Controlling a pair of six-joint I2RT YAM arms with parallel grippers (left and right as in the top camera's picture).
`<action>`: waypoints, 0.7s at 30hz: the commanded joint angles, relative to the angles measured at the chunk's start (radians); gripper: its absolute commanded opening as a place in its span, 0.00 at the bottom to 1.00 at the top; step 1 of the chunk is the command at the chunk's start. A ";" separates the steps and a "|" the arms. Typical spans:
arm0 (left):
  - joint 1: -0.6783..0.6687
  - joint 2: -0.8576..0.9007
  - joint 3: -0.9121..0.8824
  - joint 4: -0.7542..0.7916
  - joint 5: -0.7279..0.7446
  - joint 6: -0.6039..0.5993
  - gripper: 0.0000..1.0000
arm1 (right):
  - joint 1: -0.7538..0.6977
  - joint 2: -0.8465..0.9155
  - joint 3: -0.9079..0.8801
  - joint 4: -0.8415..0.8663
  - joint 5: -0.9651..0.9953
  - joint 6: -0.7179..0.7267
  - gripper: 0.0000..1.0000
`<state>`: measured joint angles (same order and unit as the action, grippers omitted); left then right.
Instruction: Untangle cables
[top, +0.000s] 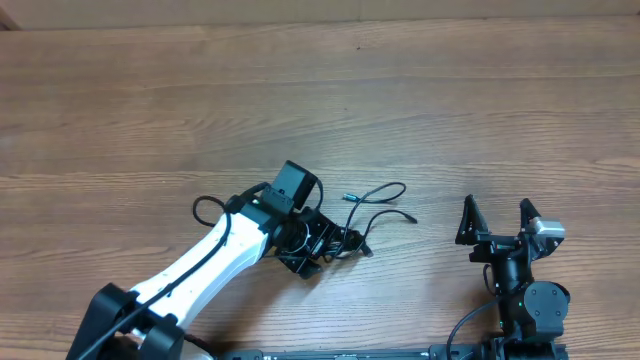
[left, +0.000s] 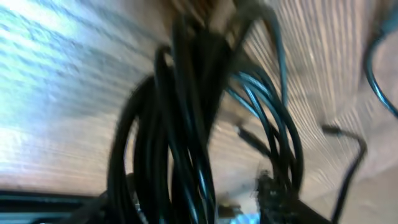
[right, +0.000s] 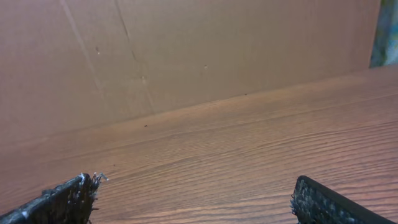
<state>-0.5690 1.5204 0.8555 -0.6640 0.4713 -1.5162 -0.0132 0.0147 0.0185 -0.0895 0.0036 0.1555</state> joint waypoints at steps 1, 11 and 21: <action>-0.003 0.031 0.013 0.000 -0.122 0.003 0.35 | -0.001 -0.012 -0.011 0.006 -0.006 -0.008 1.00; 0.003 0.035 0.043 0.267 -0.194 0.401 0.05 | -0.001 -0.012 -0.011 0.006 -0.006 -0.008 1.00; 0.021 0.035 0.185 0.283 -0.304 0.746 0.52 | -0.001 -0.012 -0.011 0.006 -0.006 -0.008 1.00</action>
<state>-0.5537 1.5543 1.0233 -0.3668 0.2146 -0.8833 -0.0132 0.0147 0.0185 -0.0895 0.0036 0.1555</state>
